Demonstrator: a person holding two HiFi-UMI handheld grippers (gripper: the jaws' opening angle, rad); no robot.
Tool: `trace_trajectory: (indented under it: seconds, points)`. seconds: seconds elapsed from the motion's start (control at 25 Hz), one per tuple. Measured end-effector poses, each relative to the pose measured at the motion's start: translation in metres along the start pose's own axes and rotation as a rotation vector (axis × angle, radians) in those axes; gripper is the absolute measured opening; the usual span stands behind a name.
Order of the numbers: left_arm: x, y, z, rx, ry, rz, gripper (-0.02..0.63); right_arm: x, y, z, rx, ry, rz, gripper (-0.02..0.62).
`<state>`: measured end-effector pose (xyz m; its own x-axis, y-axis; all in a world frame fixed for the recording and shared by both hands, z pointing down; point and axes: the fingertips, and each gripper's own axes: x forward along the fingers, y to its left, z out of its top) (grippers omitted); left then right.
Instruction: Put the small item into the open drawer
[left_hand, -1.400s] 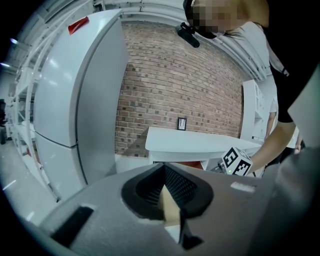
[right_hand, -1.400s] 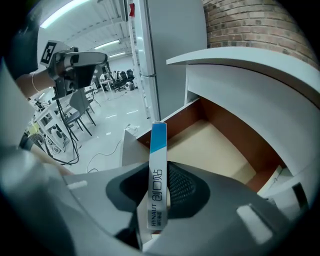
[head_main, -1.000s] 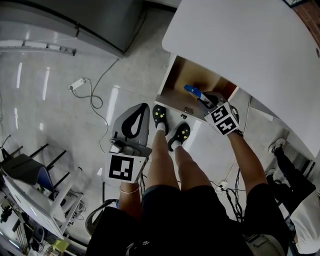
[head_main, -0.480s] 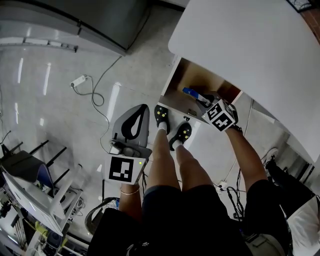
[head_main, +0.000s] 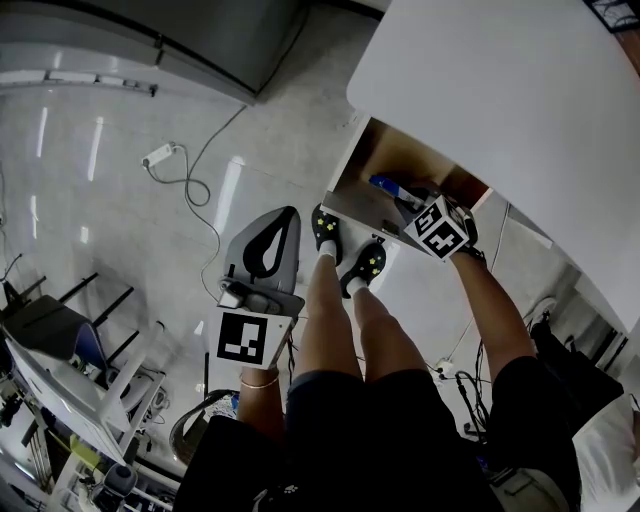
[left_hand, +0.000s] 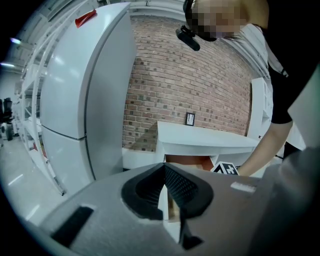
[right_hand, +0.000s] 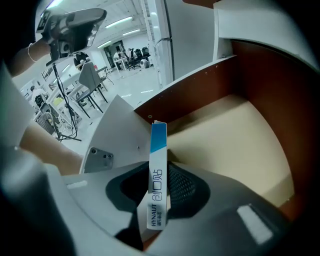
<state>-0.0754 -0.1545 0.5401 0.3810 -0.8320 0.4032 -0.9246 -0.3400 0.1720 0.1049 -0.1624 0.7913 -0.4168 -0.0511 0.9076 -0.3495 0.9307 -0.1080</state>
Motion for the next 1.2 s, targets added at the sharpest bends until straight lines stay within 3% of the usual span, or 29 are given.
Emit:
trace_trajectory:
  seconds: [0.76,1.2]
  points:
    - [-0.002,0.012,-0.003,-0.021,0.000,0.010,-0.003,0.026,0.002,-0.002,-0.095,0.070,0.026,0.097]
    - [-0.001,0.011,-0.002,-0.030,-0.005,0.007,-0.003,0.024,0.001,0.005,-0.076,0.050,0.019,0.106]
